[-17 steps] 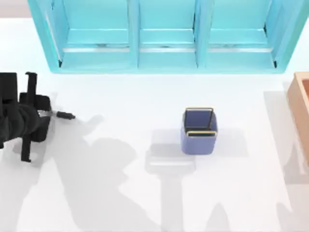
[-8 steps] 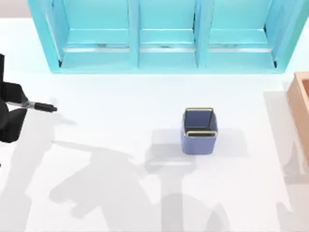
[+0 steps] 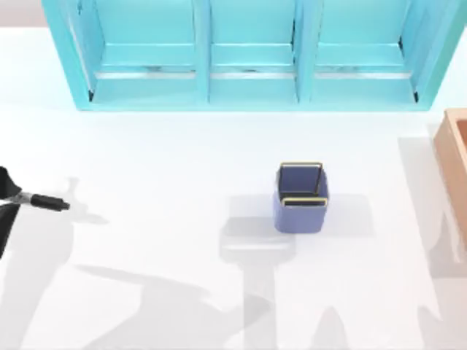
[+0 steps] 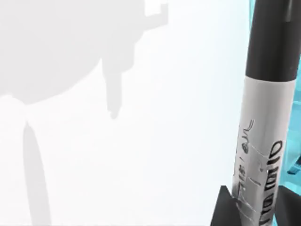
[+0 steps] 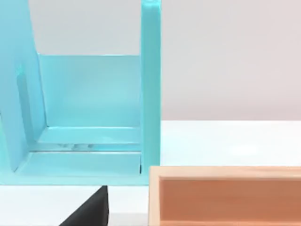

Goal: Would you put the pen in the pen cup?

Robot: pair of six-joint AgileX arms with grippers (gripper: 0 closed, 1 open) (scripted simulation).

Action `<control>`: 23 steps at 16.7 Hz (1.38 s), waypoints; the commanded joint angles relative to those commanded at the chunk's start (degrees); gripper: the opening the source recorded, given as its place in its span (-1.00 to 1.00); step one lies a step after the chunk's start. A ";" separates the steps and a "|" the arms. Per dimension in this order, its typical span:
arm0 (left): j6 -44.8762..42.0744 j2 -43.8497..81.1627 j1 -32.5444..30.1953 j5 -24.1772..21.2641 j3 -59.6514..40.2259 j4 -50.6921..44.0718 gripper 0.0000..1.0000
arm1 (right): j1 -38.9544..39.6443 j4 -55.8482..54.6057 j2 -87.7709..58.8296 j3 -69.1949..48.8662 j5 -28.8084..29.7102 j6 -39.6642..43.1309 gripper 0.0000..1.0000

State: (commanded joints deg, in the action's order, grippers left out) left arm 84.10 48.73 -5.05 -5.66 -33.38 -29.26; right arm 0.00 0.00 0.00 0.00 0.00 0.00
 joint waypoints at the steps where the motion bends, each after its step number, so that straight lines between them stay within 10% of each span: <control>1: 0.00 0.00 0.00 0.00 0.00 0.00 -1.00 | 0.00 0.00 0.00 0.00 0.00 0.00 1.00; 6: 1.07 -0.62 1.61 -1.74 -1.21 1.34 -1.00 | 0.00 0.00 0.00 0.00 0.00 0.00 1.00; 11: 11.06 -8.20 13.83 -14.02 -9.90 11.19 -1.00 | 0.00 0.00 0.00 0.00 0.00 0.00 1.00; 23: 63.69 -45.21 77.09 -61.80 -54.98 60.26 -1.00 | 0.00 0.00 0.00 0.00 0.00 0.00 1.00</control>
State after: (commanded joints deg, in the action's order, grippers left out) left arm 147.79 3.53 72.03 -67.46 -88.36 31.00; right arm 0.00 0.00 0.00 0.00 0.00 0.00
